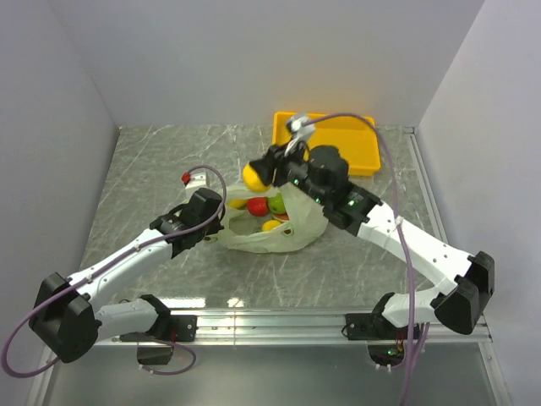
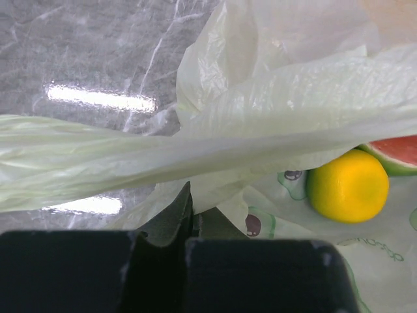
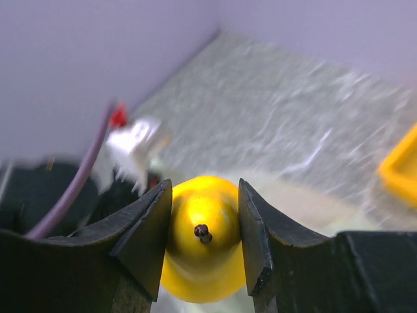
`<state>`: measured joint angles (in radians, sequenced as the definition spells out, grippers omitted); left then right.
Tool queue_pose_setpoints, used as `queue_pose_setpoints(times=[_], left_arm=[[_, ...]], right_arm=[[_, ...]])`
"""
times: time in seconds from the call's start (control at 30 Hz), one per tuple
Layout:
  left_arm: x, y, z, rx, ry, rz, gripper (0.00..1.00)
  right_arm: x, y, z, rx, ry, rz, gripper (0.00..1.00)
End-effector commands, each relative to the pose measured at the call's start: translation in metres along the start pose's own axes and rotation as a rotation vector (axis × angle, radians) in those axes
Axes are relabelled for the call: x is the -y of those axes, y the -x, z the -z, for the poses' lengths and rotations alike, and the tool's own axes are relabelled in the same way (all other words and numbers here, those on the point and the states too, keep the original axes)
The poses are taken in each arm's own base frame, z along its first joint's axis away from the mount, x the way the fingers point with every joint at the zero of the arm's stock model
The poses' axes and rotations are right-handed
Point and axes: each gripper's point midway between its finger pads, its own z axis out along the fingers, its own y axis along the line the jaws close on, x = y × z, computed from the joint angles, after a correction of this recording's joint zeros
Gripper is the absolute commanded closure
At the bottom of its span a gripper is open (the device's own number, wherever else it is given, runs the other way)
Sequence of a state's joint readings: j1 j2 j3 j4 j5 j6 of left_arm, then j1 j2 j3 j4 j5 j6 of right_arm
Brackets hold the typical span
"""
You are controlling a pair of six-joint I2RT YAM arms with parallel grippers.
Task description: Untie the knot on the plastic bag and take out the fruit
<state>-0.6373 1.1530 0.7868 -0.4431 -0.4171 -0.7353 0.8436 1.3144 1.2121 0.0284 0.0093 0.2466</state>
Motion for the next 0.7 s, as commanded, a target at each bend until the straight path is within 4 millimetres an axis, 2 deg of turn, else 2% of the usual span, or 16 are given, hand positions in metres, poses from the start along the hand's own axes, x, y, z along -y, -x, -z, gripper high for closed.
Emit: queue_pose_setpoints(times=[0.0,0.03,0.1,0.13,0.27,0.3,0.33,0.4,0.43,0.47,0.5,0.53,0.57,0.6,0.63,0.67], left_arm=[[-0.005,0.012,0.010,0.042,0.003,-0.020,1.00],[-0.008,0.011,0.011,0.041,0.004,-0.028,0.99],[-0.006,0.014,0.015,0.047,-0.017,-0.033,0.99],[-0.003,0.017,0.018,0.052,-0.028,-0.034,1.00],[0.002,0.027,0.025,0.071,-0.059,-0.042,0.99],[0.003,0.027,0.026,0.072,-0.060,-0.045,0.99],[0.003,0.030,0.027,0.073,-0.058,-0.046,1.00],[0.004,0.030,0.027,0.066,-0.054,-0.051,0.99],[0.005,0.033,0.028,0.066,-0.052,-0.050,0.99],[0.004,0.034,0.028,0.067,-0.038,-0.048,1.00],[0.003,0.036,0.029,0.071,-0.029,-0.040,0.99],[0.003,0.042,0.031,0.081,-0.021,-0.029,1.00],[-0.004,0.043,0.032,0.083,0.019,-0.027,0.99],[-0.006,0.044,0.033,0.083,0.036,-0.010,1.00],[-0.005,0.049,0.036,0.089,0.043,0.003,1.00],[-0.008,0.049,0.036,0.078,0.064,0.000,1.00]], right_arm=[[0.045,0.065,0.005,0.150,-0.165,-0.015,1.00],[0.080,0.077,0.009,0.176,-0.239,-0.035,1.00],[0.113,0.084,0.011,0.199,-0.293,-0.077,1.00],[0.145,0.091,0.017,0.225,-0.355,-0.088,1.00],[0.237,0.069,0.016,0.176,-0.530,-0.177,1.00],[0.250,0.065,0.014,0.169,-0.535,-0.184,1.00],[0.273,0.045,0.005,0.123,-0.563,-0.202,1.00],[0.310,0.043,0.005,0.104,-0.631,-0.226,1.00],[0.334,0.020,-0.005,0.057,-0.674,-0.234,1.00],[0.351,0.026,-0.005,0.070,-0.705,-0.221,1.00],[0.364,0.018,-0.008,0.051,-0.731,-0.222,1.00],[0.384,-0.009,-0.016,-0.003,-0.766,-0.235,1.00],[0.395,-0.004,-0.021,0.009,-0.778,-0.232,1.00],[0.407,-0.010,-0.023,-0.002,-0.798,-0.237,0.97],[0.423,-0.038,-0.029,-0.064,-0.826,-0.257,0.84],[0.431,-0.030,-0.032,-0.049,-0.842,-0.250,0.71]])
